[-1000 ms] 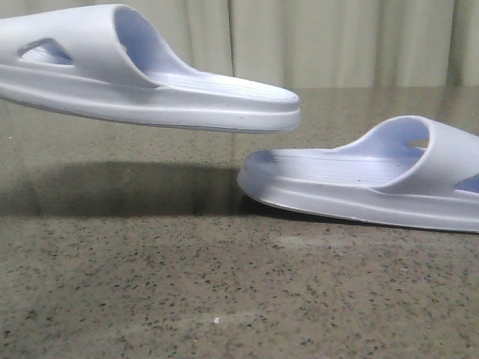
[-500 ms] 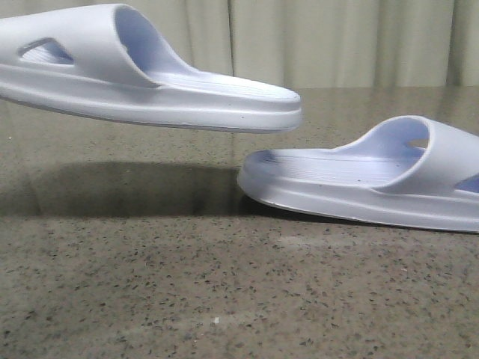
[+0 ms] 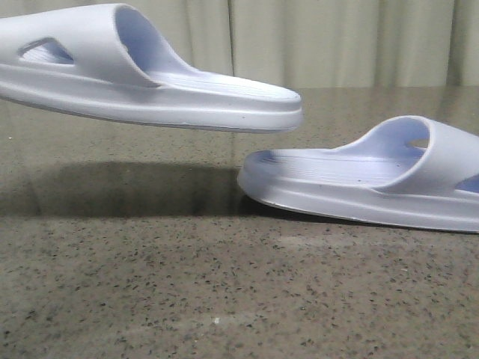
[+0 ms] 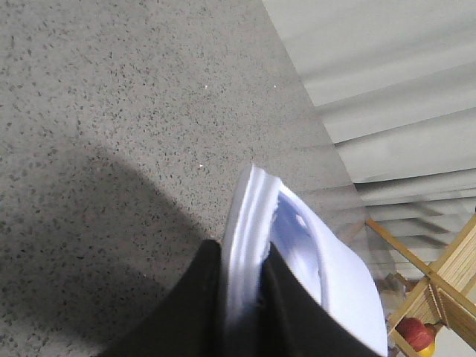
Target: Insert blue slippers together front up
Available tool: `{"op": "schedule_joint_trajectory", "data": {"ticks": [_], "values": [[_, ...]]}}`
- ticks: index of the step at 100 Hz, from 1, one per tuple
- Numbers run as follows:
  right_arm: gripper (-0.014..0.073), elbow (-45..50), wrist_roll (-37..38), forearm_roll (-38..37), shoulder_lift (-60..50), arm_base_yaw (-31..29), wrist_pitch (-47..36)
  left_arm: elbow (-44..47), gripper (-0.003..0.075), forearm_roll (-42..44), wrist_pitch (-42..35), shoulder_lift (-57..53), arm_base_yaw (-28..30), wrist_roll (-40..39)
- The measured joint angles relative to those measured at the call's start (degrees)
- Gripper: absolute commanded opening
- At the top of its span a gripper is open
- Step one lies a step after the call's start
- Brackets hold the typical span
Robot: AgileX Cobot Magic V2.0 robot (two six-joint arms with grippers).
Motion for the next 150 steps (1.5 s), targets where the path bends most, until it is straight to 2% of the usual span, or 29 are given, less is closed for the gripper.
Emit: {"op": "schedule_joint_trajectory", "data": {"ticks": [78,123,150], "values": [[0.0295,0.00,0.00,11.31,0.00,0.00,1.98,0.00,0.0019,0.00,0.00,0.00,0.00,0.00],[0.0295,0.00,0.00,12.49,0.00,0.00,2.29,0.00,0.0019,-0.34,0.00,0.00,0.00,0.00],[0.0294,-0.38,0.00,16.10,2.56,0.00,1.78,0.00,0.0019,-0.69,0.00,0.00,0.00,0.00]]}}
